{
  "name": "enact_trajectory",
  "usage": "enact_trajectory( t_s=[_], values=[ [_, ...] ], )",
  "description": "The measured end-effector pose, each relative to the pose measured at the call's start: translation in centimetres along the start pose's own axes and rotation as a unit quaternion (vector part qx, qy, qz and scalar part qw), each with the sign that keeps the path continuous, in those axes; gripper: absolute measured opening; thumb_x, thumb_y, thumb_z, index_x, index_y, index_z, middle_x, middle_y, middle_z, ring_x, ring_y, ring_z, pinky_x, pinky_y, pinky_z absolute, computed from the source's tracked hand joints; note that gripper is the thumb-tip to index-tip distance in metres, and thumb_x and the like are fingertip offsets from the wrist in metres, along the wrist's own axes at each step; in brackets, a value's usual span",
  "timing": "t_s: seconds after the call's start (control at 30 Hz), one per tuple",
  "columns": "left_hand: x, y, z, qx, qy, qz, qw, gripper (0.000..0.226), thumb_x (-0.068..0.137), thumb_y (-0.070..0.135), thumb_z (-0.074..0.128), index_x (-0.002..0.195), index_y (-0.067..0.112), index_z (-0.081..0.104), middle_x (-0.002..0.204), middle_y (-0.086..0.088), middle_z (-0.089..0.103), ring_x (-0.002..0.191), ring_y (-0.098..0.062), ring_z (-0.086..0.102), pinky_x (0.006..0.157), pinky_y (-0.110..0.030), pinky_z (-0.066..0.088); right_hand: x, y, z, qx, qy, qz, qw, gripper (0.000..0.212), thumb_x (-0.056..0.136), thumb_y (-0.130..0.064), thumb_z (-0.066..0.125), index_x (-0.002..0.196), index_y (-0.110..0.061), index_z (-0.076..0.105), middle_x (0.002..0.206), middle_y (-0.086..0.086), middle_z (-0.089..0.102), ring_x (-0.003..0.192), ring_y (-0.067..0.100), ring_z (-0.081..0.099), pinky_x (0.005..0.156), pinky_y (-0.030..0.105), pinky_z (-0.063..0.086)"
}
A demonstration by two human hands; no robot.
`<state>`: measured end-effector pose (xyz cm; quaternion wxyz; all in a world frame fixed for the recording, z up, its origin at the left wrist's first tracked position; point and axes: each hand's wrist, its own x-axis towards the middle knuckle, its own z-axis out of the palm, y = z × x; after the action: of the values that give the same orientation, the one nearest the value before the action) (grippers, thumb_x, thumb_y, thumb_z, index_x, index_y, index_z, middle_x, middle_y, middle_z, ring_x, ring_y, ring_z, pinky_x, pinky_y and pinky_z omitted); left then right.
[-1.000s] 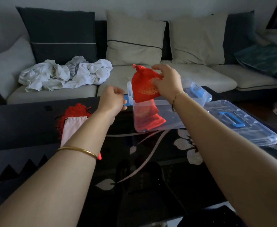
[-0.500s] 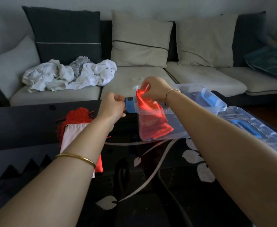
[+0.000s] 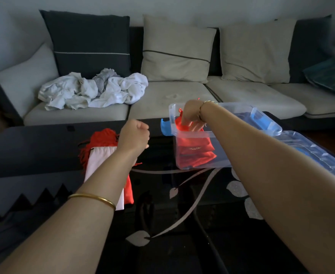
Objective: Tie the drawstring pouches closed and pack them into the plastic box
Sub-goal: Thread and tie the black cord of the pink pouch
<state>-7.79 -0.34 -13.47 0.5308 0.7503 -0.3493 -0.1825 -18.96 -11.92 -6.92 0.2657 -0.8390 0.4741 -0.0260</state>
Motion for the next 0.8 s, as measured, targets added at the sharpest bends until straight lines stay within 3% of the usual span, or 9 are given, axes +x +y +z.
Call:
enact_trajectory(
  t_s=[0.07,0.13,0.17,0.27,0.5,0.63,0.8],
  values=[
    [-0.2,-1.1,-0.8,0.043,0.038,0.003,0.998,0.025,0.09,0.001,0.043,0.109,0.006,0.059,0.109,-0.011,0.061,0.097,-0.022,0.06,0.081,-0.03,0.051,0.0,-0.1,-0.2,0.09,0.081,-0.016,0.992,0.032,0.087,-0.002,0.053,0.118,0.005,0.058,0.091,0.014,0.064,0.087,0.027,0.063,0.08,0.034,0.057],
    [-0.6,-2.5,-1.6,0.1,0.09,-0.025,0.991,0.031,0.09,0.004,0.047,0.118,0.007,0.059,0.124,-0.014,0.057,0.114,-0.029,0.054,0.086,-0.029,0.042,-1.8,-1.4,0.9,0.117,0.146,-0.052,0.981,0.03,0.088,-0.002,0.049,0.114,0.003,0.062,0.105,0.018,0.066,0.098,0.032,0.065,0.088,0.041,0.054],
    [-0.8,-3.1,-2.0,0.137,0.118,-0.047,0.982,0.032,0.09,0.007,0.049,0.121,0.009,0.059,0.128,-0.014,0.054,0.119,-0.031,0.05,0.088,-0.031,0.04,-2.8,-2.1,1.7,0.123,0.154,-0.074,0.978,0.029,0.087,-0.002,0.048,0.111,0.003,0.064,0.101,0.017,0.067,0.095,0.032,0.065,0.087,0.041,0.054],
    [-2.5,-4.7,-2.9,0.22,0.176,-0.124,0.952,0.036,0.09,0.02,0.052,0.124,0.008,0.055,0.134,-0.017,0.043,0.124,-0.036,0.04,0.097,-0.043,0.04,-5.6,-3.6,5.9,0.175,0.087,-0.119,0.974,0.024,0.088,0.001,0.047,0.104,0.005,0.065,0.084,0.013,0.063,0.073,0.025,0.062,0.077,0.039,0.056],
    [-3.9,-7.5,-5.5,0.254,0.132,-0.199,0.937,0.046,0.092,0.017,0.048,0.135,0.006,0.038,0.143,-0.016,0.035,0.132,-0.035,0.032,0.106,-0.046,0.03,-5.6,-5.2,14.7,0.196,-0.137,-0.073,0.968,0.029,0.091,0.007,0.043,0.117,0.009,0.056,0.075,0.007,0.055,0.072,0.021,0.06,0.071,0.035,0.055],
    [-3.8,-7.5,-5.9,0.232,0.14,-0.203,0.941,0.043,0.092,0.013,0.048,0.133,0.003,0.041,0.142,-0.017,0.035,0.131,-0.036,0.033,0.105,-0.045,0.033,-4.9,-5.8,16.5,0.196,-0.136,-0.051,0.97,0.036,0.089,0.003,0.047,0.125,0.005,0.053,0.076,0.007,0.054,0.063,0.017,0.056,0.061,0.029,0.055],
    [-3.5,-7.8,-6.4,0.194,0.167,-0.166,0.952,0.042,0.09,0.022,0.055,0.126,0.001,0.047,0.135,-0.019,0.042,0.126,-0.038,0.038,0.099,-0.049,0.042,-4.5,-5.4,17.3,0.288,-0.093,-0.016,0.953,0.028,0.087,0.005,0.049,0.113,0.012,0.057,0.085,0.021,0.056,0.077,0.03,0.059,0.083,0.041,0.053]
  ],
)
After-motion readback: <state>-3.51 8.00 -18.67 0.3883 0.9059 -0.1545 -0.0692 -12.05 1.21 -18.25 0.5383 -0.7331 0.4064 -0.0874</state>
